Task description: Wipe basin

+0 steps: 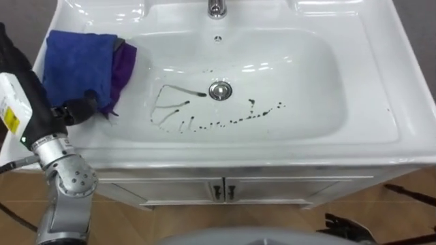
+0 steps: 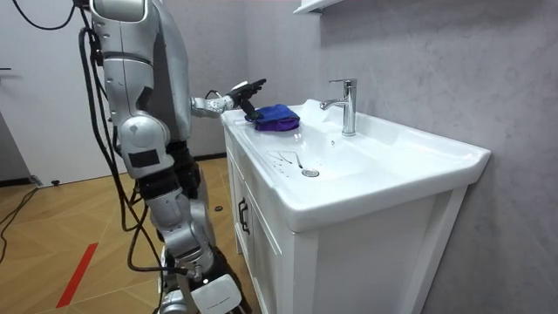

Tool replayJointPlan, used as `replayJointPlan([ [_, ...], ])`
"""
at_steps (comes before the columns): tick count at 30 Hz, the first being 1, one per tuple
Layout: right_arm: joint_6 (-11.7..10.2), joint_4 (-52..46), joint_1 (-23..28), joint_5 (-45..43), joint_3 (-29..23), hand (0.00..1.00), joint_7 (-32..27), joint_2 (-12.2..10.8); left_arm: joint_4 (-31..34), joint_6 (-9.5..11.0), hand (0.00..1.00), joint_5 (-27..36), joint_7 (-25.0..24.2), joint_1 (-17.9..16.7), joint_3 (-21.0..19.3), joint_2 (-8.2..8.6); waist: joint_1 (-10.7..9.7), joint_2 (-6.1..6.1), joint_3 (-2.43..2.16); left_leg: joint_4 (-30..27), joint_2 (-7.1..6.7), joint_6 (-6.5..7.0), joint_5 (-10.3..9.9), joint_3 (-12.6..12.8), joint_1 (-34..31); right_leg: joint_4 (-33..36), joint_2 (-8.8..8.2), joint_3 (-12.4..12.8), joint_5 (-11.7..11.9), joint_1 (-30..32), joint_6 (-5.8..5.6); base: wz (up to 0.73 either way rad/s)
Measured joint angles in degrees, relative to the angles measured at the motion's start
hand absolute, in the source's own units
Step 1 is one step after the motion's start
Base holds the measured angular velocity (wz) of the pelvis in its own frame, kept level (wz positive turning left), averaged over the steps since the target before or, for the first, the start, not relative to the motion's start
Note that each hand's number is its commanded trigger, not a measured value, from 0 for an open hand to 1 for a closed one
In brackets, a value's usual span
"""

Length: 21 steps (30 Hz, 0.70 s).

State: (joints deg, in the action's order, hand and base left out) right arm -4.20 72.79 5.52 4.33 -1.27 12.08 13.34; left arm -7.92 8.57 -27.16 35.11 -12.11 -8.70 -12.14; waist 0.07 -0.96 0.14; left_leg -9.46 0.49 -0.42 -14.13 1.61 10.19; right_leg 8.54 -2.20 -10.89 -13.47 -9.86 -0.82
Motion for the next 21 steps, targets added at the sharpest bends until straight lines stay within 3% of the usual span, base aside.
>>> replayJointPlan([
  [6, 0.13, -0.32, 0.02, -0.06, 0.09, 0.0, -0.46, -0.13, 0.0, -1.35, 0.0, 0.02, -0.94, 0.27, 0.01, 0.0, -0.68, 0.05, -0.07, -0.3, 0.0, 0.0, 0.0, 0.65, 0.37, 0.06, 0.05, 1.99, 0.06, -0.31, 0.1, -0.05],
  [7, 0.18, -0.44, 0.0, -0.05, 0.16, 0.0, -0.69, -0.27, 0.0, -1.65, 0.0, 0.02, -0.98, 0.28, 0.0, 0.0, -1.01, 0.28, 0.01, -1.28, -0.19, 0.01, -0.01, 1.52, 0.06, 0.05, -0.24, 3.44, 0.09, -0.57, 0.14, 0.11],
  [8, 0.43, -0.77, 0.07, 0.11, 0.16, 0.0, -0.95, -0.65, -0.11, -1.82, 0.0, 0.17, -1.0, 0.38, 0.09, 0.0, -1.47, 1.55, 0.59, -4.9, -0.92, 0.01, -0.31, 2.52, -1.99, -0.03, -1.64, 6.46, 0.23, -1.26, 0.33, 0.2],
  [9, 0.56, -0.99, 0.4, 0.4, 0.16, 0.0, -1.18, -0.79, -0.35, -1.83, 0.0, 0.37, -1.0, 0.59, 0.55, 0.03, -1.63, 1.86, 0.51, -6.33, -1.39, 0.02, -0.69, 3.17, -3.53, -0.1, -2.48, 9.36, 0.23, -1.16, 0.32, 0.65],
  [10, 0.56, -1.38, 1.17, 0.9, -0.32, 0.0, -1.65, -0.59, -0.91, -1.87, 0.0, 0.45, -1.06, 2.48, 2.52, 0.12, -2.16, 1.65, 0.34, -2.15, -1.81, 0.23, 0.7, 2.95, -7.22, 0.26, -3.04, 12.83, 0.18, -0.24, 0.24, 0.67],
  [11, 1.17, -1.18, 1.5, 0.83, -1.71, 0.0, -2.16, -0.71, -1.31, -1.9, 0.0, -0.2, -1.12, 3.89, 4.23, 0.29, -0.94, 1.41, -0.12, 0.22, -2.44, 1.83, 4.09, 5.44, -7.66, 2.11, -3.73, 13.32, -0.5, 2.19, -0.82, 0.45],
  [12, 1.63, -1.08, 1.52, 0.9, -2.3, 0.0, -2.2, -0.61, -1.3, -1.88, 0.0, -0.17, -1.05, 3.9, 4.49, 0.27, 0.18, 1.23, 0.02, 0.43, -2.25, 2.11, 4.49, 6.47, -7.45, 2.71, -3.34, 12.01, -0.65, 3.13, -1.07, -0.36],
  [13, 1.84, -1.36, 1.1, 0.89, -2.03, 0.0, -2.51, -0.81, -1.9, -1.97, 0.0, 0.09, -1.06, 4.01, 4.37, -0.18, 2.14, 1.16, 0.01, 0.39, -1.58, 2.13, 4.45, 5.16, -6.75, 1.75, -2.1, 10.05, -0.75, 4.68, -0.59, -0.81],
  [14, 1.78, -2.31, 0.94, 0.77, -1.29, 0.0, -2.87, -1.22, -4.04, -2.08, 0.0, 0.11, -1.04, 4.34, 3.63, -0.18, 2.46, 0.04, 0.37, 0.46, 0.07, 1.88, 4.3, 0.09, -5.77, -0.11, 1.1, 9.09, 0.85, 7.58, 1.96, -0.81],
  [15, 1.73, -3.21, 0.95, 0.63, -0.71, 0.0, -3.2, -1.22, -5.19, -2.15, 0.0, 0.12, -1.07, 4.51, 3.19, -0.15, 2.29, -0.29, 0.48, 0.5, 0.83, 1.46, 4.15, -1.36, -5.24, -0.89, 2.63, 8.78, 3.56, 9.02, 2.96, -0.43],
  [16, 1.91, -4.64, 1.49, 0.35, 0.09, 0.0, -3.94, -1.11, -7.43, -2.33, 0.0, 0.0, -1.29, 4.61, 2.8, -0.17, 1.18, -0.71, 0.42, 0.54, 1.31, 0.26, 3.67, -1.89, -4.35, -0.74, 2.84, 5.83, 8.84, 9.24, 3.21, 0.0],
  [17, 2.68, -5.2, 1.77, 0.09, -0.02, 0.0, -4.77, -1.22, -8.03, -2.35, 0.0, -0.03, -2.38, 4.72, 3.05, 0.11, 0.04, -0.64, 0.0, 1.07, 1.6, -0.13, 3.37, -0.61, -3.05, -0.85, 3.29, 5.53, 8.71, 8.0, 3.29, 0.06],
  [19, 4.38, -4.66, 1.63, -0.14, -0.02, 0.0, -4.79, -1.49, -7.5, -2.32, 0.0, 0.04, -2.42, 5.06, 2.58, 0.15, 0.03, -0.66, 0.12, 1.88, 1.81, -0.16, 3.32, 1.21, -2.42, -0.81, 3.95, 6.19, 8.7, 8.05, 3.3, -0.13],
  [21, 4.75, -4.33, 1.22, 0.25, -0.18, 0.0, -4.21, -1.69, -7.5, -2.45, 0.0, 0.07, -2.42, 5.78, 2.43, 0.15, 0.01, -0.63, 0.12, 2.09, 1.77, -0.09, 3.2, 1.55, -2.56, -0.77, 4.22, 6.26, 8.72, 8.44, 3.37, -0.11],
])
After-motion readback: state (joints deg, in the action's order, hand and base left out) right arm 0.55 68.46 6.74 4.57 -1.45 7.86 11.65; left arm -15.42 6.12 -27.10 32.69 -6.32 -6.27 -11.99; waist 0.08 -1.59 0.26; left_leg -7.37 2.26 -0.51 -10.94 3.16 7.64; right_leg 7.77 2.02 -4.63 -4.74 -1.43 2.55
